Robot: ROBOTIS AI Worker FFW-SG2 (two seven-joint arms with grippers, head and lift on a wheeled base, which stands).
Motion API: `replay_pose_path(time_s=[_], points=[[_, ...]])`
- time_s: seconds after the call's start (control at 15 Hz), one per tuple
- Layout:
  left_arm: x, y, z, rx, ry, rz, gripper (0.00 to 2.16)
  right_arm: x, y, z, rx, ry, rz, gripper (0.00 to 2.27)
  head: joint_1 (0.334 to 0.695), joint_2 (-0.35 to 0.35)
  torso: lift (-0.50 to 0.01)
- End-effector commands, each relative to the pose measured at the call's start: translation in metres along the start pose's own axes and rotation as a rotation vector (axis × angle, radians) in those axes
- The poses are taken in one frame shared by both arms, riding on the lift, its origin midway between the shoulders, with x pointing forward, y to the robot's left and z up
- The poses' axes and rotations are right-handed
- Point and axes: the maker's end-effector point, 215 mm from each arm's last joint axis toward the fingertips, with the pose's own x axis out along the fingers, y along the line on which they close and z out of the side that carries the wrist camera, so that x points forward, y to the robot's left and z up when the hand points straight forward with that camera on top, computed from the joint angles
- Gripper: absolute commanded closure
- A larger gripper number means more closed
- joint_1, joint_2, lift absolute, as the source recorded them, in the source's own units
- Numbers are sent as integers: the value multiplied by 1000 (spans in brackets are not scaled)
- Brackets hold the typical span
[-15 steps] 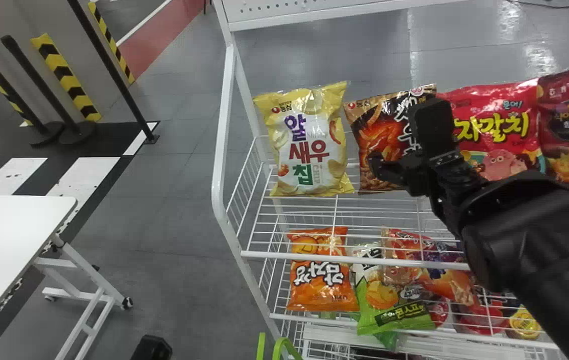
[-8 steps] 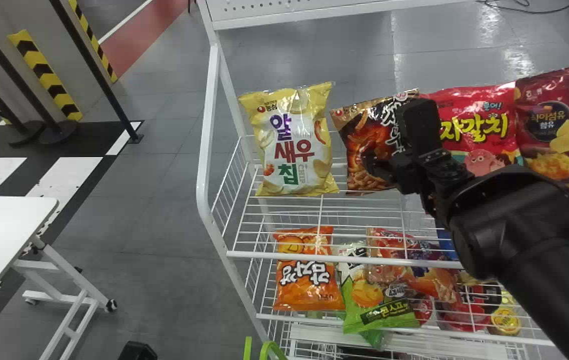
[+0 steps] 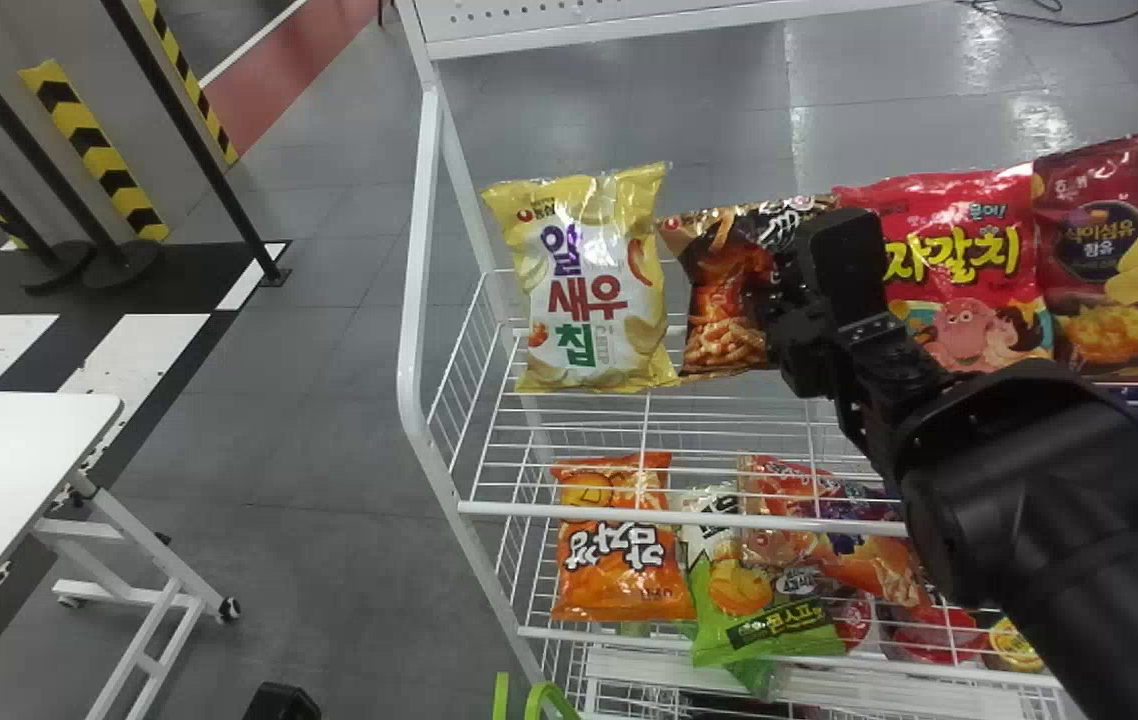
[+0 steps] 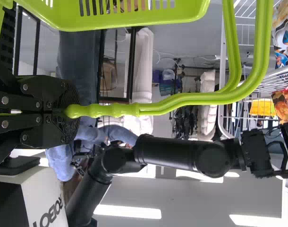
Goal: Hold basket handle with left hand then pick spicy shrimp crackers with right hand and place into basket
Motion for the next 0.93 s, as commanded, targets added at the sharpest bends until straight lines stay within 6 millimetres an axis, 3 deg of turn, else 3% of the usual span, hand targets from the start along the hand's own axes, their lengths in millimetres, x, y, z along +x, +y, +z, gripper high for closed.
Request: replay_pose_path(time_s=[0.0, 0.27, 0.73, 0.87], points=[[0, -2, 0, -2, -1, -10, 2132, -15, 2, 15, -25, -17, -16, 2253, 695, 277, -7], [-1, -1, 0, -5, -2, -10, 2132, -50, -13, 10, -108, 58, -124, 2253, 695, 274, -7], [0, -1, 0, -3, 0, -10, 2132, -137, 3, 28, -22, 139, -124, 2253, 695, 269, -7], [1, 0, 0, -5, 3, -8, 2132, -159, 1, 22, -14, 195, -125, 2253, 695, 269, -7]])
